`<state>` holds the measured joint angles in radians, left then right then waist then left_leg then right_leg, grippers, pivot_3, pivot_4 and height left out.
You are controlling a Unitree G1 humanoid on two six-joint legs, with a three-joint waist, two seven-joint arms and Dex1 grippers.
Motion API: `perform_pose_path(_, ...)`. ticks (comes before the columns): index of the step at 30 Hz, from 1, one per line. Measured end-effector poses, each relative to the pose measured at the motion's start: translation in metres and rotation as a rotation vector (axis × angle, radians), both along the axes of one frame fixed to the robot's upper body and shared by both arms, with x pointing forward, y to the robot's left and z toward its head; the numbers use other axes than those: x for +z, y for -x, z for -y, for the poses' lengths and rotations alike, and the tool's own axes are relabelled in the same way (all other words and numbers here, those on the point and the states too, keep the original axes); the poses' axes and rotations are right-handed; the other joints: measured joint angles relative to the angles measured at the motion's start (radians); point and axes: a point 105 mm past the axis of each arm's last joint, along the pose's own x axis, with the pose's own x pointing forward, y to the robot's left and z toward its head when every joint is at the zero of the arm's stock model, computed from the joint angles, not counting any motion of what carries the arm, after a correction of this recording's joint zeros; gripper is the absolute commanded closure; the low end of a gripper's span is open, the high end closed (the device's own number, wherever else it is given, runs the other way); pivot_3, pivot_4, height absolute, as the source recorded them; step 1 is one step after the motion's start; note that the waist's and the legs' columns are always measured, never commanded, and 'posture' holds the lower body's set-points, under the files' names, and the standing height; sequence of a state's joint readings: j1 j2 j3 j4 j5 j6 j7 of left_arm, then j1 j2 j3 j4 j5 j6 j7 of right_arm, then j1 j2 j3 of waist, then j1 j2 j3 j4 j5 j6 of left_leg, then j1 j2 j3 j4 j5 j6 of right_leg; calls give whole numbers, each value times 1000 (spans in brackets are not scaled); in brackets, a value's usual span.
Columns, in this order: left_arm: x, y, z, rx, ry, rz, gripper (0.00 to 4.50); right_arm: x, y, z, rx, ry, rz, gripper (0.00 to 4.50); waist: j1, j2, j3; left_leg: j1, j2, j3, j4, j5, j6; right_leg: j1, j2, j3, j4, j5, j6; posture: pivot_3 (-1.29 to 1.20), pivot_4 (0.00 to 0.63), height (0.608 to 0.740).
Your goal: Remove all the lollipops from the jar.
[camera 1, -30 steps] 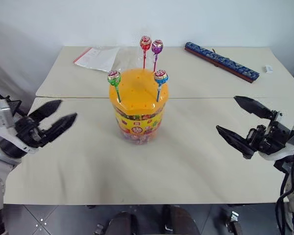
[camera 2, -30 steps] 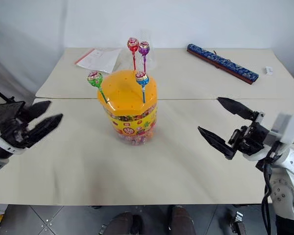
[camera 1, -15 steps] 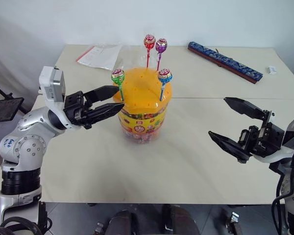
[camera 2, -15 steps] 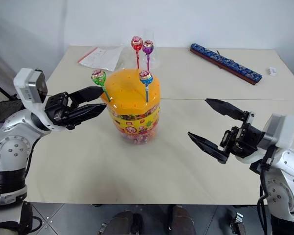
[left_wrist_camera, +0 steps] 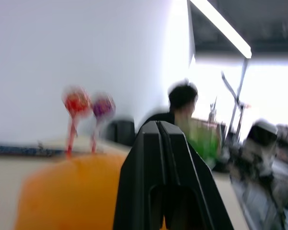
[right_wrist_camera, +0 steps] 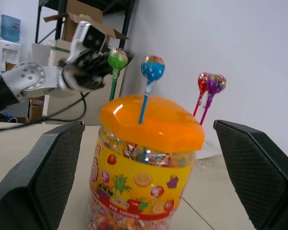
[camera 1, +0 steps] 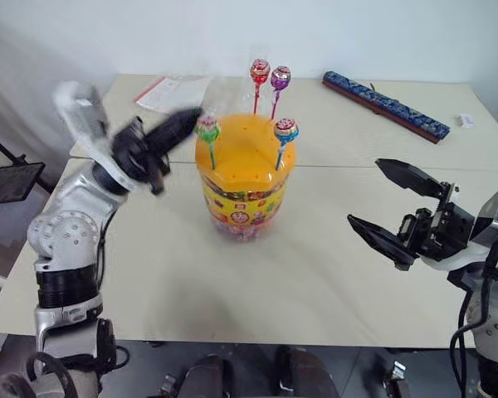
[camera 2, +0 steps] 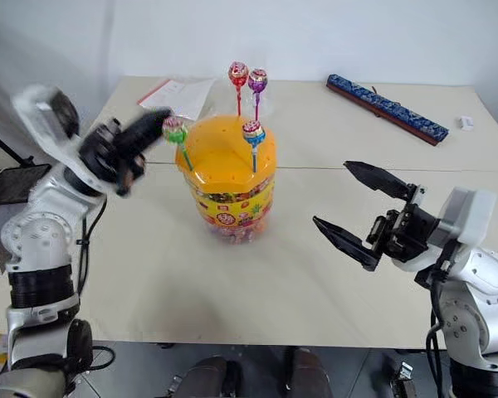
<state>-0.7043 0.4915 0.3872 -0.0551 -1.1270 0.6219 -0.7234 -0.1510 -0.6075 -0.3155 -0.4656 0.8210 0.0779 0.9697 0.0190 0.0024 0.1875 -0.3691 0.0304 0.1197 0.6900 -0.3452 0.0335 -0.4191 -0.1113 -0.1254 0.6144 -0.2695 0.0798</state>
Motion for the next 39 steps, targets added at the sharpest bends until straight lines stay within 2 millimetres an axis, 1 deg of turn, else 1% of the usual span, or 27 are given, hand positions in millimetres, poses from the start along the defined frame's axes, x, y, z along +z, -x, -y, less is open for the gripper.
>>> perform_pose_path(1,5,-1,-13,35,39,-9,4475,1,0,-1,11,3,3,0,-5,0,0,1,0,0,-1,0,0,0,0,0,1,0,0,0,150,740)
perform_pose_path(2,7,-2,-24,73,58,-24,4475,1,0,-2,19,9,2,0,-8,0,0,2,0,0,-1,0,0,0,0,0,2,0,0,0,150,740)
perform_pose_path(3,3,-2,-41,129,65,-52,4475,1,0,-4,41,21,2,0,-15,0,0,2,0,0,-1,0,0,0,1,-1,2,0,0,0,150,740)
perform_pose_path(5,-14,-2,-61,203,31,-128,4475,-1,0,-6,64,41,-4,0,-20,0,0,2,0,0,-2,0,0,0,3,-1,3,0,0,0,150,740)
perform_pose_path(7,-39,-2,-72,260,-53,-219,4475,-5,-3,-7,84,56,-16,0,-20,0,0,1,-1,0,-2,0,0,0,2,-1,2,0,0,0,150,740)
perform_pose_path(8,-53,-3,-77,290,-94,-267,4090,-7,-4,-7,89,66,-20,0,-18,0,0,1,-2,0,-2,0,0,0,2,-1,2,0,0,0,150,740)
perform_pose_path(10,-75,-1,-80,314,-158,-335,3591,-10,-6,-6,94,79,-26,0,-9,-1,0,0,-2,-1,-1,0,0,0,2,-1,2,0,0,0,150,740)
perform_pose_path(11,-83,1,-76,303,-199,-346,3298,-10,-7,-6,99,87,-25,0,-2,-1,0,-1,-2,-1,0,0,0,0,2,-1,1,0,0,0,150,740)
perform_pose_path(12,-85,4,-72,284,-223,-340,2979,-11,-8,-6,102,92,-24,0,2,-1,0,-1,-2,-1,0,0,0,0,1,-1,0,0,0,0,150,740)
perform_pose_path(15,-79,14,-48,200,-302,-239,2078,-10,-9,-6,113,100,-17,0,8,-1,0,-1,-2,-1,0,-1,0,0,-1,-1,-1,0,0,0,150,740)
perform_pose_path(18,-70,20,-23,111,-331,-148,2078,-11,-9,-5,118,107,-23,0,6,-1,0,-1,-2,0,0,-1,0,0,-1,-1,0,0,0,0,150,740)
perform_pose_path(23,-59,14,13,17,-357,-73,2078,-12,-8,-5,121,111,-28,0,5,-1,0,0,-2,1,0,-1,0,0,2,-1,1,0,0,0,150,740)
perform_pose_path(24,-57,13,17,8,-363,-63,2252,-12,-8,-5,120,111,-29,0,5,-1,0,0,-2,1,0,-1,0,0,2,-1,1,0,0,0,150,740)
perform_pose_path(27,-51,13,27,-37,-359,-30,2978,-15,-8,-2,96,102,-46,0,5,-1,0,0,-2,1,0,-1,0,0,2,-1,1,0,0,0,150,740)
perform_pose_path(28,-51,13,29,-46,-363,-26,3325,-16,-8,-1,90,99,-53,0,5,-1,0,0,-2,1,0,-1,0,0,2,-1,1,0,0,0,150,740)
perform_pose_path(32,-54,9,31,-55,-357,-40,4485,-21,-5,0,71,93,-67,0,5,-1,0,0,-1,1,0,-1,0,0,3,-1,0,0,0,0,150,740)
perform_pose_path(36,-51,6,33,-59,-323,-34,4485,-19,-4,-1,58,88,-59,0,6,-1,0,-1,-2,0,1,-1,0,0,2,-1,0,0,0,0,150,740)
perform_pose_path(39,-36,3,29,-55,-221,-32,4485,-16,-3,-3,49,90,-44,0,6,-1,0,-1,-2,0,2,-1,0,0,2,-1,0,0,0,0,150,740)
